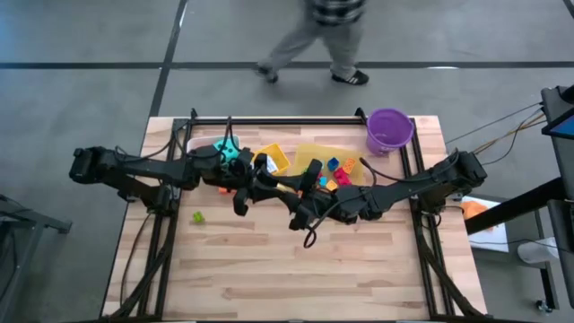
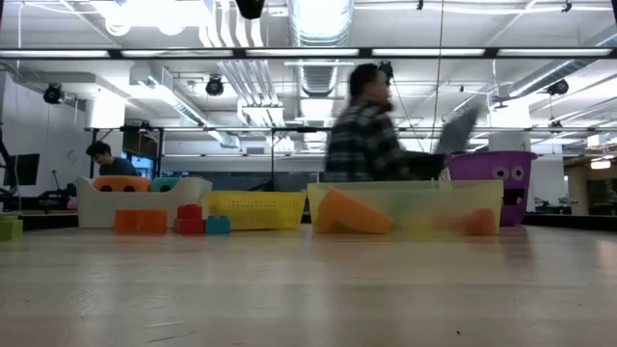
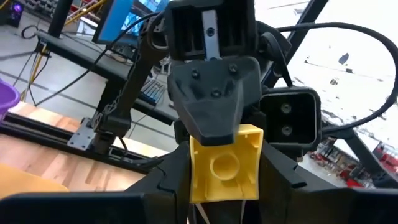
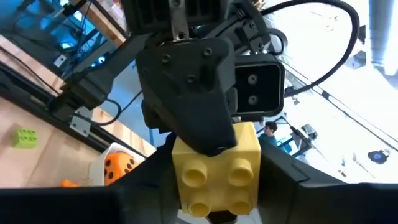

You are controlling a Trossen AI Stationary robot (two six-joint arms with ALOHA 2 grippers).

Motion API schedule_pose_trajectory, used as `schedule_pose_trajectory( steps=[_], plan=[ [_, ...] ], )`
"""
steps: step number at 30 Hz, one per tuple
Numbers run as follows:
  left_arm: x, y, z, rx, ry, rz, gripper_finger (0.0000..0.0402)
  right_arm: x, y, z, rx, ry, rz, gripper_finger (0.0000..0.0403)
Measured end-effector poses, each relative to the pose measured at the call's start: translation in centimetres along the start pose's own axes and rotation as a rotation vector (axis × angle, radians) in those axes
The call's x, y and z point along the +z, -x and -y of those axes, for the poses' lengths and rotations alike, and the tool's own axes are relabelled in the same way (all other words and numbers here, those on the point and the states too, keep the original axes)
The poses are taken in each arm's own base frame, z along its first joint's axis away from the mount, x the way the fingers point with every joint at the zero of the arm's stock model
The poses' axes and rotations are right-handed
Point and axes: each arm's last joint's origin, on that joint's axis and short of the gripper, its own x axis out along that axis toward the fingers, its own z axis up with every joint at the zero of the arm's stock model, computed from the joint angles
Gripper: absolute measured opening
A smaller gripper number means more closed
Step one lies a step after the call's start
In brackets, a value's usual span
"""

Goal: Pick & Place Toys
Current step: Put the yellow game piece into the yellow bin

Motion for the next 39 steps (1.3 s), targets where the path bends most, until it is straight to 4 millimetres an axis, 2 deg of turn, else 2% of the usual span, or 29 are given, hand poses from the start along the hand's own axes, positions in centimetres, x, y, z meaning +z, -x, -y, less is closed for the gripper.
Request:
schedule_pose_trajectory(
  steps=[1,9,11,15,19,22,26,32,35,39],
  plan=[
    [0.0,0.0,-0.1,0.002,0.01,-0.001,0.0119,0.0,0.0,0.0,0.001,0.01,-0.001,0.0131],
    [0.2,0.1,-0.4,0.009,0.026,0.002,0.0121,0.0,0.0,0.0,0.0,0.008,0.0,0.013],
    [0.1,0.1,-0.4,0.011,0.032,-0.001,0.0154,0.0,0.0,0.0,-0.001,-0.001,-0.001,0.013],
    [-0.2,0.3,-0.5,0.027,0.042,-0.045,0.0258,0.0,0.1,0.1,-0.005,-0.051,-0.002,0.013],
    [-0.6,0.7,-0.7,0.067,0.081,-0.106,0.0335,-0.3,0.1,0.3,0.014,-0.089,-0.024,0.013],
    [-0.5,1.4,-0.8,0.104,0.098,-0.15,0.0368,-0.7,0.1,0.5,0.037,-0.115,-0.05,0.013],
    [-0.4,3.2,-0.6,0.177,0.124,-0.217,0.0383,-1.6,0.3,1.3,0.072,-0.183,-0.111,0.013],
    [-1.0,6.7,-0.4,0.437,0.203,-0.335,0.0385,-4.5,0.5,2.9,0.213,-0.345,-0.248,0.013],
    [-1.9,8.1,-0.6,0.563,0.269,-0.423,0.0385,-6.9,0.7,3.8,0.262,-0.443,-0.355,0.013],
    [-3.4,9.5,-1.1,0.737,0.337,-0.562,0.0386,-10.9,1.0,3.8,0.321,-0.568,-0.51,0.013]
  ],
)
